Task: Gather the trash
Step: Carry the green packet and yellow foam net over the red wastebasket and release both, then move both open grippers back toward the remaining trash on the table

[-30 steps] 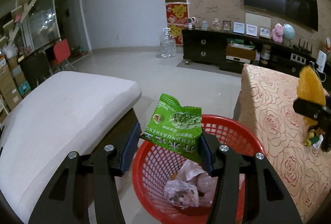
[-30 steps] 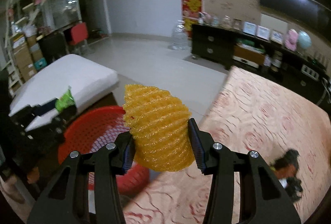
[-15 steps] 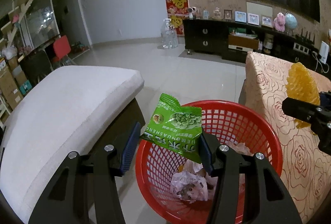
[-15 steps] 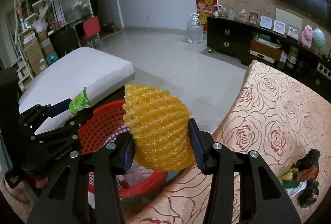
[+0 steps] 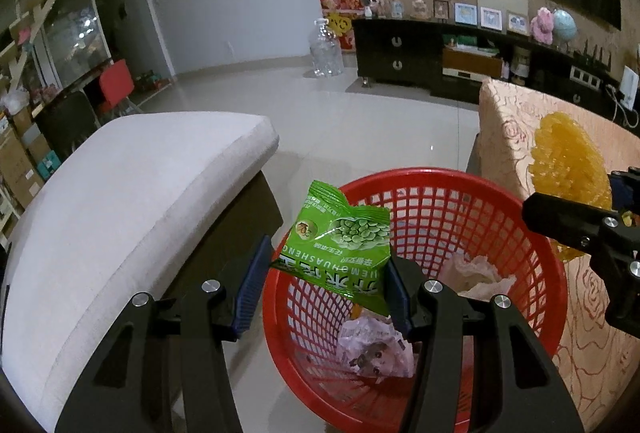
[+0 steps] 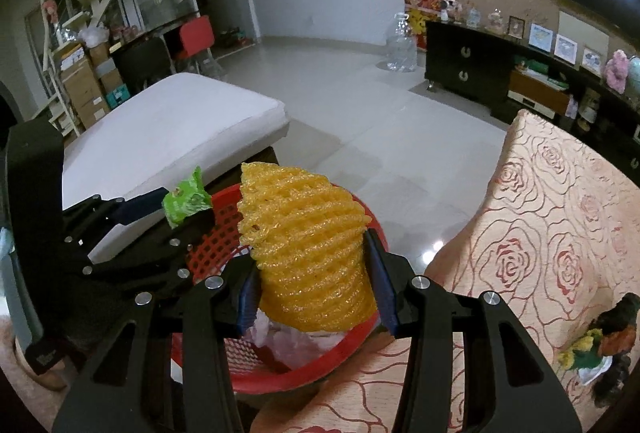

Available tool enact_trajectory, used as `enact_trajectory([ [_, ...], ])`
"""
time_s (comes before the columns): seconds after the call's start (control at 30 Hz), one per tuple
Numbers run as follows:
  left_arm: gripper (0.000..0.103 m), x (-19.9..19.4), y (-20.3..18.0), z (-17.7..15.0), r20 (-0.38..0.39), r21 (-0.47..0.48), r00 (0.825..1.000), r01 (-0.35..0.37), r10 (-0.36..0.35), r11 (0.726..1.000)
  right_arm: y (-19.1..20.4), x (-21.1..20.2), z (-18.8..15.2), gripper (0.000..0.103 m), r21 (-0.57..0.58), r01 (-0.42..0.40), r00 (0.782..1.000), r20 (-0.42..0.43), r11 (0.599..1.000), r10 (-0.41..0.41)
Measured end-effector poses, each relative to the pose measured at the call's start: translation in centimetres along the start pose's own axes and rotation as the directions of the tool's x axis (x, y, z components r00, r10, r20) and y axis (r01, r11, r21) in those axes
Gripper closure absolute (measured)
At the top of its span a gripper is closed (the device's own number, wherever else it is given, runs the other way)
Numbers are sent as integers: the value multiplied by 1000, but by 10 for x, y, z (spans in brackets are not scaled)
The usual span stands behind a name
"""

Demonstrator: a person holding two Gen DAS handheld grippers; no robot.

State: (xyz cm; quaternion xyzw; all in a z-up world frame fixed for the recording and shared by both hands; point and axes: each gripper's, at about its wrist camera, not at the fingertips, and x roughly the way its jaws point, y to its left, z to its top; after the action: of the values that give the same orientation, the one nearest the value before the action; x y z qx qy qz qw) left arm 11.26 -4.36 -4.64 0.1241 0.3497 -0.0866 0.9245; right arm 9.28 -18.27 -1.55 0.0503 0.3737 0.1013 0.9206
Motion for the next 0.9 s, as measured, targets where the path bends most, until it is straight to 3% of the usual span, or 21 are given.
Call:
enact_trajectory([
  [0.13, 52, 5, -5, -2, -18, 22, 1000, 6, -6, 1000, -1, 6, -1, 56, 11, -13, 1000, -19, 1000, 13],
  [0.37, 51, 9, -9, -6, -45, 46, 999, 30, -27, 999, 3, 7, -3, 43, 2, -26, 999, -28, 1000, 26],
  [0.43, 47, 9, -9, -6, -48, 48, 998, 31, -29, 998, 3, 7, -4, 38, 6, -25, 999, -26, 1000, 25],
  [0.53, 32, 10, -9, -8, -49, 53, 999, 25, -22, 998, 3, 5, -5, 34, 12, -19, 1000, -19, 1000, 19],
  [0.73, 26, 12, -12, -8, -60, 60, 998, 31, -28, 998, -1, 3, -6, 27, 31, -20, 1000, -15, 999, 20],
  [0.9, 25, 8, -3, -4, -47, 8, 998, 47, -47, 999, -8, -2, -4, 27, 47, -18, 1000, -3, 999, 18],
])
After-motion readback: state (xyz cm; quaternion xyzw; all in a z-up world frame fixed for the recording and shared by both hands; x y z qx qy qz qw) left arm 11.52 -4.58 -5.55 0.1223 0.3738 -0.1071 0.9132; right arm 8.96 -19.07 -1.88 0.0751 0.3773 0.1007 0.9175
